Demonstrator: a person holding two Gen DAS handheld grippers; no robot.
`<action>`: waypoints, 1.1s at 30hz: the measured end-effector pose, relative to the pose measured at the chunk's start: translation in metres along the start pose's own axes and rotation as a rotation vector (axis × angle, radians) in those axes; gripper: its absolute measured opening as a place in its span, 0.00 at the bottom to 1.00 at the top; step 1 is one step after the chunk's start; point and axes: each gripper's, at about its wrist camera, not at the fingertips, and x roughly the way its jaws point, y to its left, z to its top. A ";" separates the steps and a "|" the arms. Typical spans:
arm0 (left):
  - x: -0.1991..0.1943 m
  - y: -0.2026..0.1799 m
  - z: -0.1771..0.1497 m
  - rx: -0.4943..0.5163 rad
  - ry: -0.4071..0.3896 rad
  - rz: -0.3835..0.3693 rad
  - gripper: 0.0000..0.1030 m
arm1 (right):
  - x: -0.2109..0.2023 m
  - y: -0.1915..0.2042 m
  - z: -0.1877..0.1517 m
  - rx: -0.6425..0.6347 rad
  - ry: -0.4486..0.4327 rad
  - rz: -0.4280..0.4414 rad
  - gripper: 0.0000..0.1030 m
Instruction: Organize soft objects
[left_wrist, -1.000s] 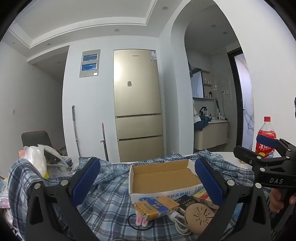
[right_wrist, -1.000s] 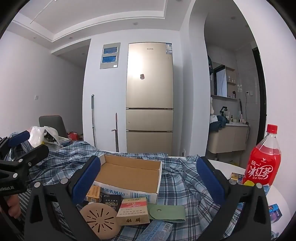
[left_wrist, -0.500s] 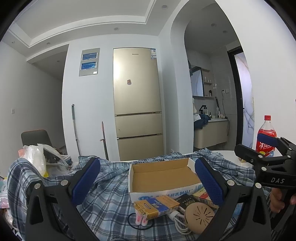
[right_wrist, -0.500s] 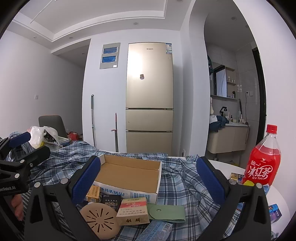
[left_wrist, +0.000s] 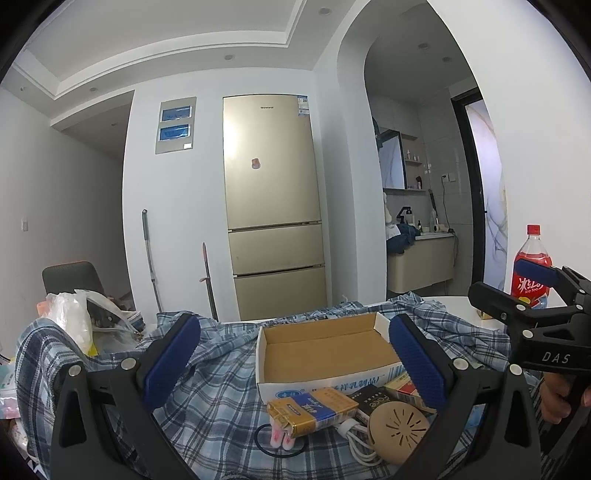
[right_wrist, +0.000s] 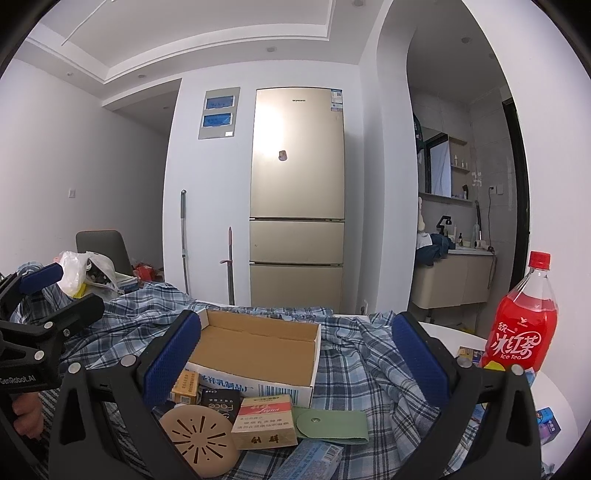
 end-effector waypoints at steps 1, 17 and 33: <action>0.000 0.000 0.000 0.001 -0.003 0.000 1.00 | 0.000 0.000 0.000 -0.001 -0.002 -0.003 1.00; -0.006 -0.003 -0.002 0.012 -0.032 0.002 1.00 | -0.001 0.000 0.001 -0.001 -0.003 -0.004 1.00; -0.010 -0.008 -0.002 0.007 -0.036 -0.019 1.00 | -0.002 -0.001 0.000 -0.006 0.006 0.001 1.00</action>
